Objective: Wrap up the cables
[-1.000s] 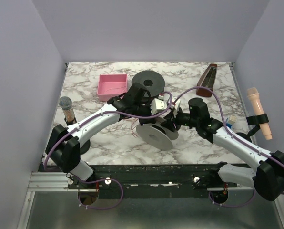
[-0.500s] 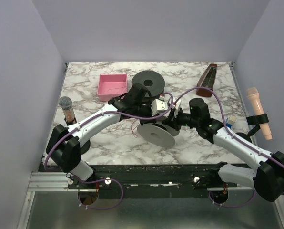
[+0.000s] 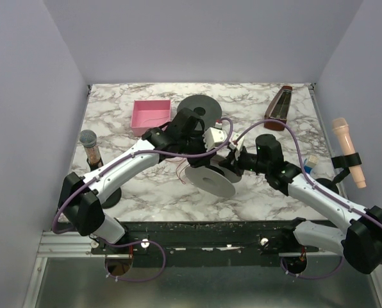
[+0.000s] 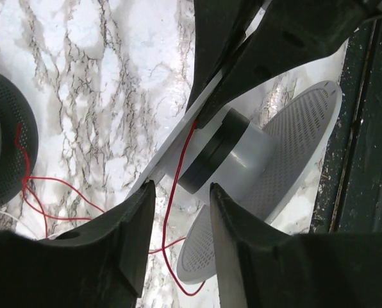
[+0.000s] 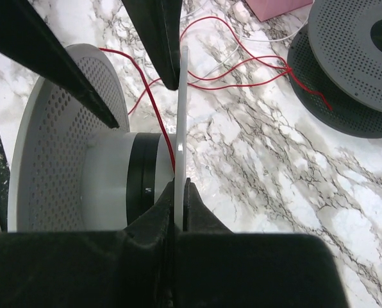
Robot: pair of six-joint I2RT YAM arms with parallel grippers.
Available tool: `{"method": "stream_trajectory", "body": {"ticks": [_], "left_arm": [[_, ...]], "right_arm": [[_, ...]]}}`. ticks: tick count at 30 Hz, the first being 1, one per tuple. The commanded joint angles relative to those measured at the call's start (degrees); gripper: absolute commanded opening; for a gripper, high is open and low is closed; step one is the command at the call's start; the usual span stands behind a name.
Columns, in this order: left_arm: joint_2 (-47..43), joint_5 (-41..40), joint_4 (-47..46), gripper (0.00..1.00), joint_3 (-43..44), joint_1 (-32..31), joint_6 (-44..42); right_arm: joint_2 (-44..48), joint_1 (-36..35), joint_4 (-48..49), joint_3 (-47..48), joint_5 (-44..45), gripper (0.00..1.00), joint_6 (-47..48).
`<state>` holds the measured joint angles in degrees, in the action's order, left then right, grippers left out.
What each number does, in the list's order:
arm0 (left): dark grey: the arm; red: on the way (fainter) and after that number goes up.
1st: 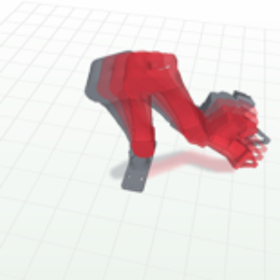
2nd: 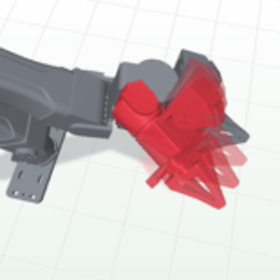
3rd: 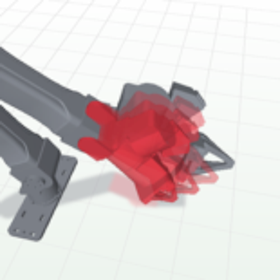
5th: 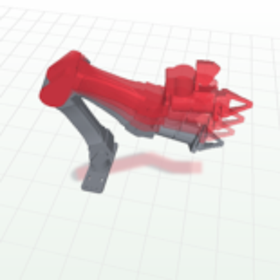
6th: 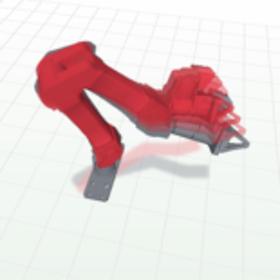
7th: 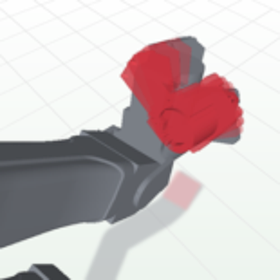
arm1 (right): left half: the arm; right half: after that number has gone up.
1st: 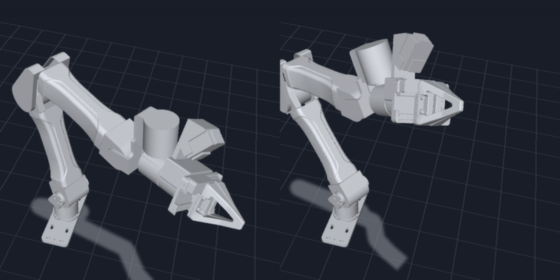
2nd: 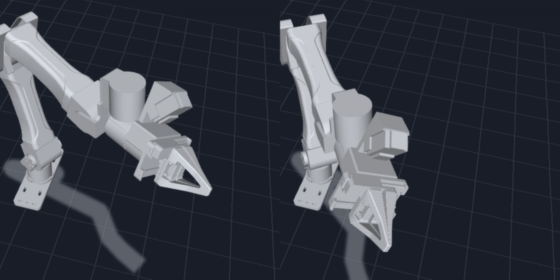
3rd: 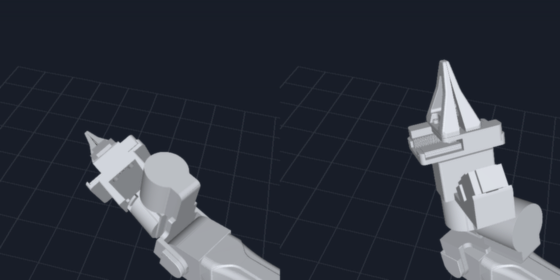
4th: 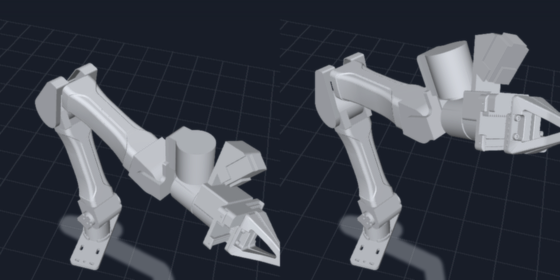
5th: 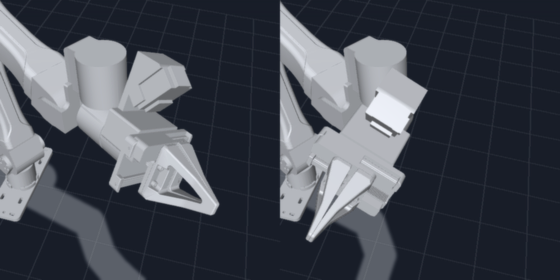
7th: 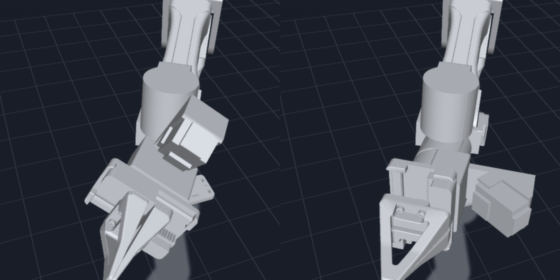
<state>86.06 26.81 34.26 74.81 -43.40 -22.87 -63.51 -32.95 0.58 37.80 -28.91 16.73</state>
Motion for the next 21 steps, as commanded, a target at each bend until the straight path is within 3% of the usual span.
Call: {"method": "stream_trajectory", "body": {"ticks": [1, 3, 7, 12, 17, 21], "left_arm": [[-0.81, -6.68, 2.12, 0.50, 2.97, -0.37, -0.23], [-1.07, -7.29, 4.05, 0.55, 3.50, -0.29, -1.81], [-1.77, -8.96, 6.70, 0.74, 4.65, -0.11, -5.07], [-1.86, -9.94, 7.21, 0.77, 7.54, 0.85, -8.76], [-1.78, -0.47, 13.89, 0.85, 9.83, 1.82, -14.65], [-1.60, 5.53, 16.89, 0.85, 10.62, 1.74, -15.18]], "right_arm": [[0.58, -1.42, 2.94, -0.98, -1.41, 0.01, 1.73], [0.58, -1.42, 2.94, -0.98, -1.85, 0.01, 2.25], [1.54, -1.42, 2.41, -0.45, -4.14, 0.01, 4.71], [1.90, -1.42, 1.01, 1.83, -5.63, 0.01, 6.64], [1.72, -1.42, 0.56, 2.71, -5.81, 0.01, 7.35], [1.89, -1.42, 0.56, 4.29, -5.72, 0.00, 7.44]]}}
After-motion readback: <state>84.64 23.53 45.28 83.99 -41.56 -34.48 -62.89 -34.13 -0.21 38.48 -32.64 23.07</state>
